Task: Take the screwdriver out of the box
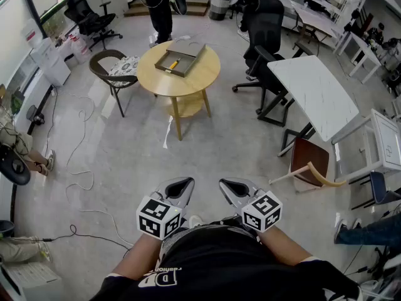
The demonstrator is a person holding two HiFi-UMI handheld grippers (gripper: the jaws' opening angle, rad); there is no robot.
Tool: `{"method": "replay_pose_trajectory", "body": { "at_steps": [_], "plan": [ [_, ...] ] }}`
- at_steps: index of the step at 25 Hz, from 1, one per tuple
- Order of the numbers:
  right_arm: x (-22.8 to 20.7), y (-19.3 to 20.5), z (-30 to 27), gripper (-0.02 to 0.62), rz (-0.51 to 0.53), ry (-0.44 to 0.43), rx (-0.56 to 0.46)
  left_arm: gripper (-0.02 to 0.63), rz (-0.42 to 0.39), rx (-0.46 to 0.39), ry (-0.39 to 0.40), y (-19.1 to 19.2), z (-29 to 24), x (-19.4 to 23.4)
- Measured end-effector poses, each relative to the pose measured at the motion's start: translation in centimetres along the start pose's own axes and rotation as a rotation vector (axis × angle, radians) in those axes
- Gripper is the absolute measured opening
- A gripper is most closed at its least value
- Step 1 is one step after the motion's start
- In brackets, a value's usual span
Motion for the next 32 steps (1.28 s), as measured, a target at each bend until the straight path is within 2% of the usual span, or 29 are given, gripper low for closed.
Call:
{"method": "replay_pose_trajectory", "body": {
  "at_steps": [11, 18, 24, 32],
  "plan": [
    [1.3, 0.2, -0.2, 0.0, 0.006, -0.013, -0.025, 0.06, 0.004, -0.018, 0.0, 0.6, 1.1, 0.0],
    [1.5, 0.4, -0.9, 0.0, -0.037, -0.059, -0.026, 0.06, 0.047, 0.002, -0.008, 1.8, 0.8, 1.2],
    [1.5, 0.4, -1.6, 0.001, -0.028, -0.018, 0.028, 0.06, 0.055, -0.003, -0.01, 2.1, 1.3, 1.7],
    [2.1, 0.3, -2.7, 0.002, -0.021, 0.001, 0.038, 0.06, 0.059, -0.017, -0.017, 2.9, 1.9, 3.0]
  ]
}}
Point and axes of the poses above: the fingertips, and each gripper's own axes: z backward along the fingers, x to its left, y out of its underside, the point moved 5 cm from there along z, backward along the fingers, and after that the axes turned 15 degrees about x, right-handed, at the moved point
